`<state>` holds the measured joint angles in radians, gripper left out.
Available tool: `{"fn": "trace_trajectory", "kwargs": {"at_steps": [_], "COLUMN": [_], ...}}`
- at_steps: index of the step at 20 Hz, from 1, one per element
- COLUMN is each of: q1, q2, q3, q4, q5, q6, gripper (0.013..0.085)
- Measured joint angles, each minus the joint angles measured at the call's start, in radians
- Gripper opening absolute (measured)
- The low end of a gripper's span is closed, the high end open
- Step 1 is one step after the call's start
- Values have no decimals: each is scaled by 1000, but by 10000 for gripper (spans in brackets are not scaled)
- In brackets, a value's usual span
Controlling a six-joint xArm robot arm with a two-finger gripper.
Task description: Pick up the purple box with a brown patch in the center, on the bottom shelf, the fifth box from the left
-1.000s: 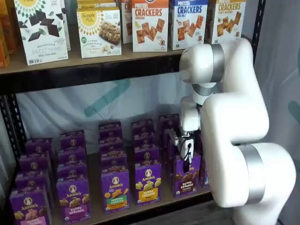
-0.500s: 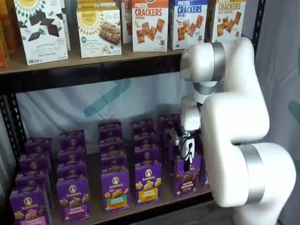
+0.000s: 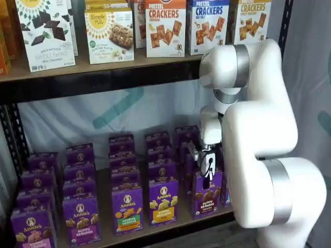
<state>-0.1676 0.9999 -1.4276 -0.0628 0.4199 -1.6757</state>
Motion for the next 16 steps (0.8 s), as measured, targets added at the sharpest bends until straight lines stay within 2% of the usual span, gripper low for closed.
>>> {"fn": "trace_trajectory", "kwargs": {"at_steps": [6,12,16], "q1": [1,-5,-6], "q2": [-48,-134,-208], "q3": [77,212,313], "q4": [-4,-107,-123], "q5": [-27,-59,-83], "q6": [4,97,112], "gripper": [250,250,250]}}
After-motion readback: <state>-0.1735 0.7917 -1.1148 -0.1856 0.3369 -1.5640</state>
